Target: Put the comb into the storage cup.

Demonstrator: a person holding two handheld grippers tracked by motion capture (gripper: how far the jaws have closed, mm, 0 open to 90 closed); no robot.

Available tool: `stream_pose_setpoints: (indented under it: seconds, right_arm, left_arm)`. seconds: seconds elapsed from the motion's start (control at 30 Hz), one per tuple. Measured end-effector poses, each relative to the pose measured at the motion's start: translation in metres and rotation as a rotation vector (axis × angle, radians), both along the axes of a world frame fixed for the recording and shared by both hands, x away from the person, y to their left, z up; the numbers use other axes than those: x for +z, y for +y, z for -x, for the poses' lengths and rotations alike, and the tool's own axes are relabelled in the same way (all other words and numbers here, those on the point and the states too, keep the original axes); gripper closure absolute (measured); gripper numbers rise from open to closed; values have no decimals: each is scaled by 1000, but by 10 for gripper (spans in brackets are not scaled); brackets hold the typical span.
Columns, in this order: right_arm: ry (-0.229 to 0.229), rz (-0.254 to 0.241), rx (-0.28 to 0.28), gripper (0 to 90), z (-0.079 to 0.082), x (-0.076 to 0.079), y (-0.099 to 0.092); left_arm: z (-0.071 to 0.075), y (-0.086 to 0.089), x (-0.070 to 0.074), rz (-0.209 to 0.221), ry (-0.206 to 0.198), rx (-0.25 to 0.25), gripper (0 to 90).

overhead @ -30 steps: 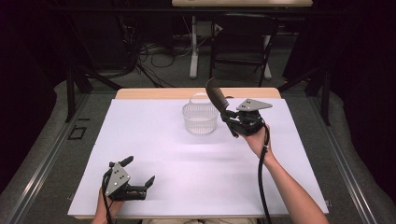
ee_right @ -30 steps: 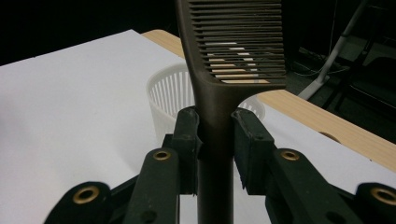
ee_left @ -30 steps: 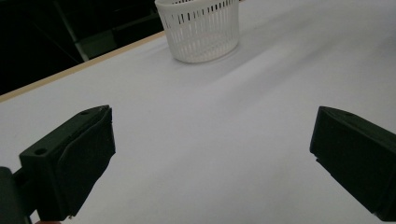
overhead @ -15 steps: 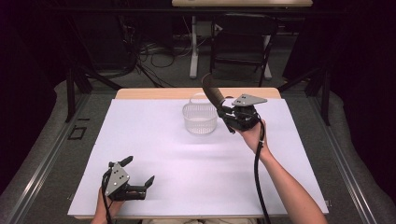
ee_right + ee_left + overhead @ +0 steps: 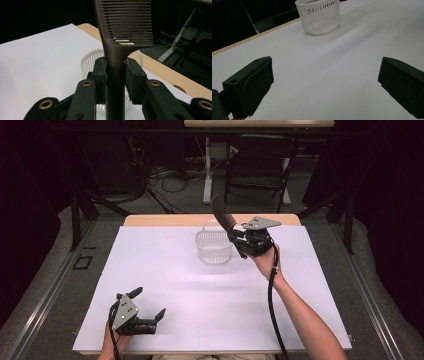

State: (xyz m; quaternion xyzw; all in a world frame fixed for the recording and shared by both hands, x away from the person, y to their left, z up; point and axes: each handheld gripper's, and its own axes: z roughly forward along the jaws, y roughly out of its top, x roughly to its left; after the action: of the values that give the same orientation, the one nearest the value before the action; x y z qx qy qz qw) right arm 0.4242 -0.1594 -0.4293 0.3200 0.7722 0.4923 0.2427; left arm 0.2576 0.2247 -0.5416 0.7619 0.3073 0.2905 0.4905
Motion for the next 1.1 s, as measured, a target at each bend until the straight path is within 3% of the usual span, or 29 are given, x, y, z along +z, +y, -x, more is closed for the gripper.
stream_pose_setpoints:
  seconds: [1.1]
  right_arm:
    - [-34,24,27,722,-18,10,7]
  left_arm:
    - [0,0,-1,-1,2,0,0]
